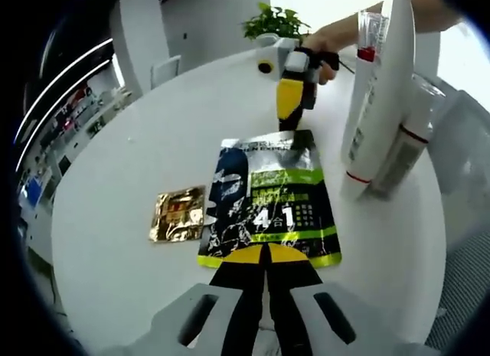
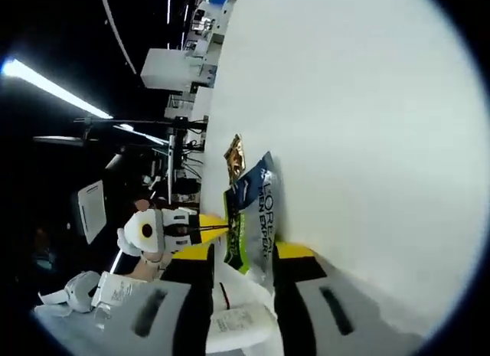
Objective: Arrange the skincare products in the storage area until every visible bottle or jar stands upright without overlapping.
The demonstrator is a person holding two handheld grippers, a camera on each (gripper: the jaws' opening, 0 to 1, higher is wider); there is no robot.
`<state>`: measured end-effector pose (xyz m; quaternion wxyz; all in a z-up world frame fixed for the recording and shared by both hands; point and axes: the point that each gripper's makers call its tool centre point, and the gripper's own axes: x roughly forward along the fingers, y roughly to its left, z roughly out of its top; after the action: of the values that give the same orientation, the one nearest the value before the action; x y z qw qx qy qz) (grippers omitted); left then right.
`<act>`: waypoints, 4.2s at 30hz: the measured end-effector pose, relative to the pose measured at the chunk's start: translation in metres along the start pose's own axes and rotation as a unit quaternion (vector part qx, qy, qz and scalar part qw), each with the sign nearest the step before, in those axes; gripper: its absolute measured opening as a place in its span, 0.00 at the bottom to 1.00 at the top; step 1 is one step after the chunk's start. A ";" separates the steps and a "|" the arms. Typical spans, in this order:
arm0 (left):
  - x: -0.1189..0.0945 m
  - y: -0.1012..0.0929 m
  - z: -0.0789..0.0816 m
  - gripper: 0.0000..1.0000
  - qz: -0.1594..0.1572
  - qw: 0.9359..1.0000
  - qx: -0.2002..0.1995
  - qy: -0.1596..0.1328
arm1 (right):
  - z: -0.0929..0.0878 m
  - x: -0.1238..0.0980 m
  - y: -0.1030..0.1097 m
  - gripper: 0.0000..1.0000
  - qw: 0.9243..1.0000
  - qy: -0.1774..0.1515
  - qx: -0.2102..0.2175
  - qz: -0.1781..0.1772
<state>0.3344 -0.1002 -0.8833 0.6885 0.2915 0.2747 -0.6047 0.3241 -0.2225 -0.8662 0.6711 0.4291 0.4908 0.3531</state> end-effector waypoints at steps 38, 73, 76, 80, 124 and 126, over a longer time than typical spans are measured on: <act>-0.054 0.012 0.024 0.36 0.045 0.992 -0.058 -0.104 | -0.021 0.056 0.139 0.01 0.938 0.036 -0.303 -0.163; -0.106 -0.030 0.015 0.07 -0.092 0.984 0.018 -0.151 | -0.033 0.074 0.185 0.01 0.834 0.196 -0.499 -0.134; -0.107 -0.034 0.010 0.01 -0.103 0.985 0.002 -0.138 | -0.036 0.077 0.184 0.01 0.834 0.198 -0.497 -0.137; -0.110 -0.046 0.005 0.00 -0.134 0.982 -0.001 -0.133 | -0.040 0.079 0.181 0.01 0.835 0.201 -0.494 -0.137; -0.074 -0.066 -0.020 0.00 -0.220 0.905 -0.362 -0.045 | -0.053 0.060 0.181 0.29 0.680 0.179 -0.620 -0.349; -0.072 -0.069 -0.020 0.00 -0.220 0.905 -0.362 -0.043 | -0.059 0.064 0.180 0.30 0.667 0.186 -0.628 -0.356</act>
<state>0.2569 -0.0438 -0.8493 0.6069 -0.0724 0.5022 -0.6117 0.2748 -0.0829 -0.7316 0.7514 -0.3755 0.3826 0.3847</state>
